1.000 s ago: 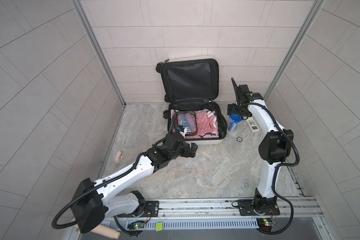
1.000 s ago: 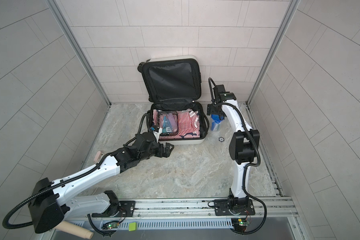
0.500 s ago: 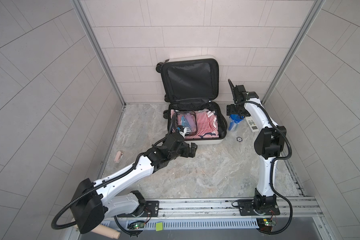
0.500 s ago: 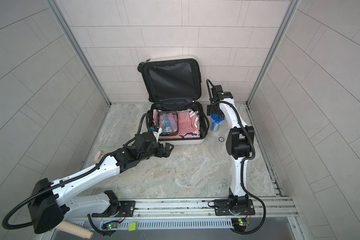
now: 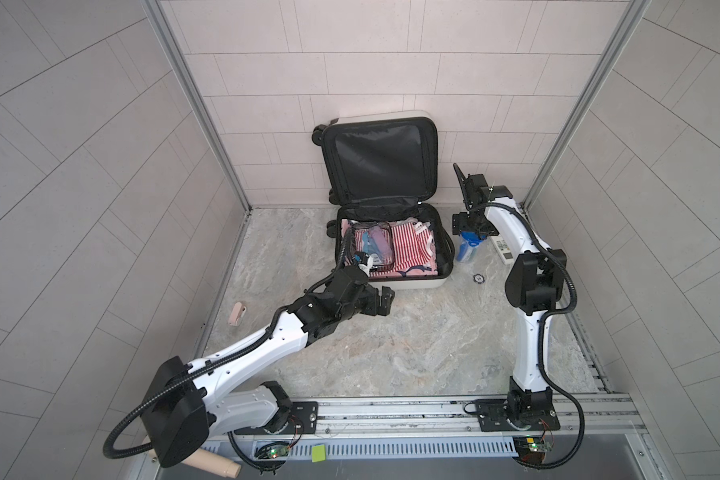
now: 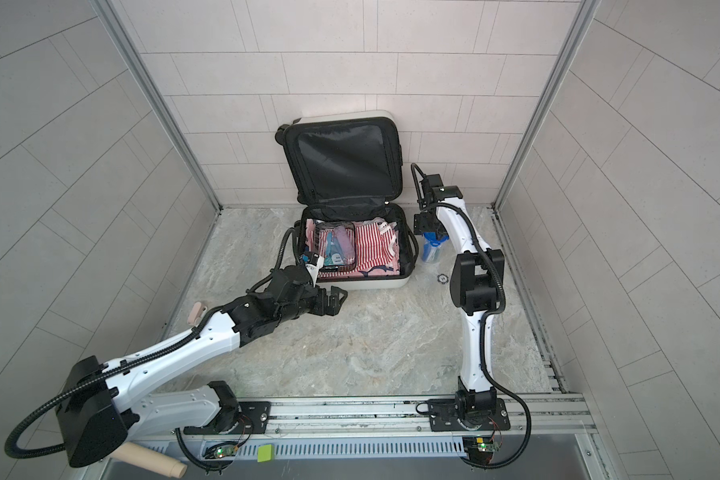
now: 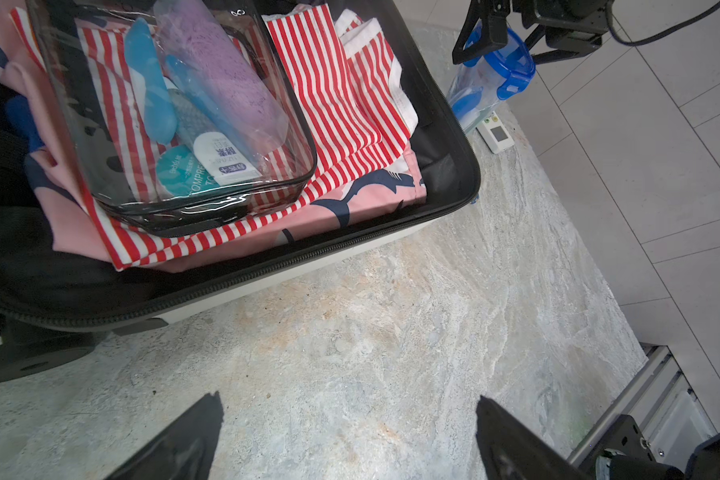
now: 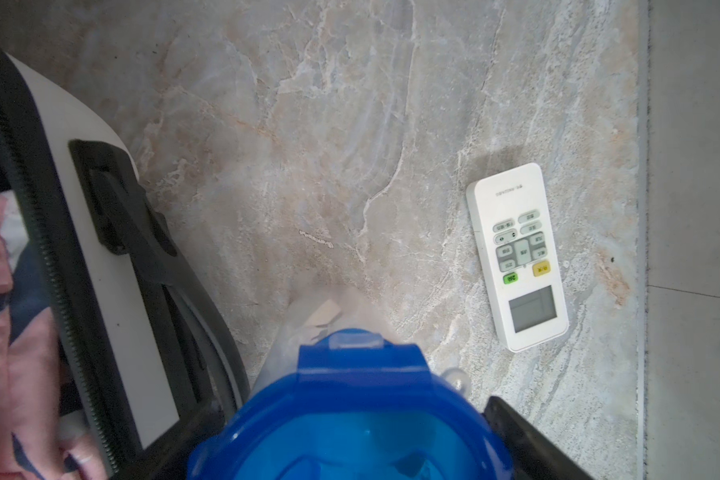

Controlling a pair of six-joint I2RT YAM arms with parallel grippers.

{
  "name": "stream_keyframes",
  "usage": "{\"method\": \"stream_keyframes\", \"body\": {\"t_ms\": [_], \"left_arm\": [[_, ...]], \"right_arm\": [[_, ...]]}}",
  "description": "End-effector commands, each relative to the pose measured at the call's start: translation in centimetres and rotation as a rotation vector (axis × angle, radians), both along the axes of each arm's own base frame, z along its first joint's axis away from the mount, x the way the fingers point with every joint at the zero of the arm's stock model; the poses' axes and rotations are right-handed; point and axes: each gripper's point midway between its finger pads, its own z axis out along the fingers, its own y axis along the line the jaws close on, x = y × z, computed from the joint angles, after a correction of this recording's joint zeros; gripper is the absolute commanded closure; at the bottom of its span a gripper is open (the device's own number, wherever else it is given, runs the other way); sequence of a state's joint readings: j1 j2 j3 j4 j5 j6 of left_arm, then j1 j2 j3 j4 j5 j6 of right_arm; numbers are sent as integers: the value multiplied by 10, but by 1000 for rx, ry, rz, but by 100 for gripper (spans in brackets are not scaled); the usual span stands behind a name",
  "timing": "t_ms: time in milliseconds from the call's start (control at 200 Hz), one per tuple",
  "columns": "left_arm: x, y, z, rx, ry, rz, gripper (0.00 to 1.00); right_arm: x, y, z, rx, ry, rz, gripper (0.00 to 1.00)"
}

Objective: Pack the luggage
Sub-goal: 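Grasp the blue-lidded clear container with the right gripper, then lift the container and carry it over the suitcase with the right gripper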

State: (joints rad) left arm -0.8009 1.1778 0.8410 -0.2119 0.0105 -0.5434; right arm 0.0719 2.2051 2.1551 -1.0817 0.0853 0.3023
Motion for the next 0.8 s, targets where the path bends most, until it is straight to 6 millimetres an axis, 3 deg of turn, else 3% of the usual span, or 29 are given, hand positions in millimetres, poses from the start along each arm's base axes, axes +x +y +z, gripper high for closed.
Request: {"method": "stream_keyframes", "body": {"t_ms": [0, 235, 360, 796], "left_arm": [[1, -2, 0, -13, -9, 6, 0], [1, -3, 1, -20, -8, 6, 0], [1, -3, 1, -23, -6, 6, 0], [14, -25, 9, -38, -13, -36, 0]], "right_arm": [[-5, -1, -7, -10, 30, -1, 2], [-7, -2, -10, -14, 37, -2, 6], [-10, -2, -2, -15, 23, -3, 8], [-26, -8, 77, -25, -148, -21, 13]]}}
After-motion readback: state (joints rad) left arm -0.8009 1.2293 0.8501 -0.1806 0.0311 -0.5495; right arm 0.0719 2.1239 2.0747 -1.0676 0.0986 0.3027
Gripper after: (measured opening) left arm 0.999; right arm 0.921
